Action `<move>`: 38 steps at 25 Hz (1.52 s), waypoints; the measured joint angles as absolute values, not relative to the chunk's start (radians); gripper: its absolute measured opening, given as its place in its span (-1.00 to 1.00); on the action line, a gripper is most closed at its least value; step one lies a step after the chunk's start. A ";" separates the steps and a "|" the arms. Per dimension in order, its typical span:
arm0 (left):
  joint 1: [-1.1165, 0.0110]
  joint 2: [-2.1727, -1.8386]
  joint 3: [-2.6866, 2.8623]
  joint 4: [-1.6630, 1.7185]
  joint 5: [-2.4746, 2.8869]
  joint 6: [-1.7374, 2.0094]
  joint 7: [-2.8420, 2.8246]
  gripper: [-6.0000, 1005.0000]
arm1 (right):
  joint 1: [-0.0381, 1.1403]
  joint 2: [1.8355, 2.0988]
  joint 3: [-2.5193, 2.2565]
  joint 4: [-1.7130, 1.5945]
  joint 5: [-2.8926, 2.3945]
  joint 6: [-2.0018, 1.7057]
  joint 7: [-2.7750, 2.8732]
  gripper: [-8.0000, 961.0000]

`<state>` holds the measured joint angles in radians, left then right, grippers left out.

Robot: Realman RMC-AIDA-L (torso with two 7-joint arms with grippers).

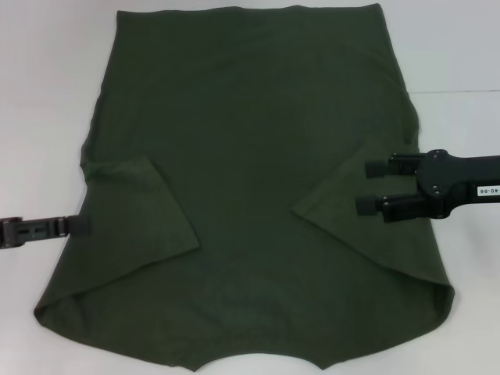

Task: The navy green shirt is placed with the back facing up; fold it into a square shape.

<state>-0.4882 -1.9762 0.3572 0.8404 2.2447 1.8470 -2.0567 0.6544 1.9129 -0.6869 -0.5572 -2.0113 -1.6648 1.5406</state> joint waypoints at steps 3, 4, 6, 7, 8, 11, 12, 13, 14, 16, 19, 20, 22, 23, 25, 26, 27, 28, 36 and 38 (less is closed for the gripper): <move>-0.495 -1.964 0.348 0.846 2.303 1.850 -2.133 0.72 | 0.655 1.913 -0.688 -0.557 -2.020 -1.660 1.544 0.94; -0.497 -1.962 0.346 0.846 2.317 1.851 -2.150 0.72 | 0.656 1.913 -0.688 -0.557 -2.022 -1.659 1.544 0.94; -0.503 -1.955 0.341 0.847 2.350 1.858 -2.187 0.72 | 0.657 1.913 -0.692 -0.557 -2.024 -1.659 1.545 0.94; -0.503 -1.955 0.341 0.847 2.350 1.858 -2.187 0.72 | 0.657 1.913 -0.694 -0.557 -2.027 -1.659 1.546 0.94; -0.510 -1.947 0.325 0.848 2.389 1.873 -2.220 0.72 | 0.657 1.912 -0.696 -0.557 -2.029 -1.659 1.546 0.94; -0.514 -1.943 0.312 0.852 2.425 1.876 -2.237 0.72 | 0.660 1.912 -0.702 -0.557 -2.050 -1.661 1.546 0.94; -0.515 -1.942 0.309 0.855 2.444 1.875 -2.242 0.72 | 0.661 1.912 -0.704 -0.557 -2.054 -1.663 1.546 0.94; -0.516 -1.941 0.307 0.857 2.461 1.872 -2.245 0.72 | 0.662 1.911 -0.705 -0.557 -2.055 -1.663 1.543 0.94; -0.517 -1.941 0.306 0.859 2.476 1.867 -2.246 0.72 | 0.663 1.911 -0.706 -0.557 -2.055 -1.663 1.542 0.94; -0.520 -1.940 0.305 0.860 2.514 1.848 -2.251 0.72 | 0.666 1.913 -0.708 -0.557 -2.055 -1.660 1.538 0.94; -0.522 -1.939 0.306 0.855 2.549 1.815 -2.261 0.72 | 0.671 1.913 -0.716 -0.557 -2.055 -1.659 1.537 0.94; -0.522 -1.939 0.306 0.855 2.549 1.815 -2.261 0.72 | 0.671 1.914 -0.719 -0.557 -2.055 -1.659 1.537 0.94; -0.523 -1.939 0.308 0.846 2.566 1.784 -2.270 0.72 | 0.675 1.914 -0.724 -0.557 -2.055 -1.659 1.537 0.94; -0.523 -1.939 0.308 0.840 2.572 1.774 -2.272 0.72 | 0.676 1.915 -0.726 -0.557 -2.055 -1.658 1.537 0.94; -0.524 -1.939 0.308 0.828 2.583 1.756 -2.274 0.72 | 0.677 1.915 -0.727 -0.557 -2.055 -1.658 1.537 0.94; -0.525 -1.939 0.308 0.820 2.590 1.745 -2.274 0.72 | 0.678 1.915 -0.727 -0.557 -2.055 -1.658 1.537 0.94; -0.526 -1.939 0.309 0.812 2.596 1.733 -2.275 0.72 | 0.678 1.915 -0.728 -0.557 -2.055 -1.658 1.537 0.94; -0.527 -1.939 0.310 0.802 2.601 1.720 -2.277 0.72 | 0.678 1.915 -0.729 -0.557 -2.055 -1.658 1.536 0.94; -0.533 -1.938 0.315 0.752 2.616 1.645 -2.286 0.72 | 0.684 1.917 -0.734 -0.557 -2.062 -1.658 1.534 0.94; -0.533 -1.937 0.316 0.745 2.616 1.632 -2.287 0.72 | 0.684 1.918 -0.734 -0.558 -2.062 -1.658 1.534 0.94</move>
<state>-0.5333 -1.9374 0.3158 0.7454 2.6162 1.6319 -2.2866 0.6842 1.9176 -0.7335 -0.5575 -2.0618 -1.6576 1.5340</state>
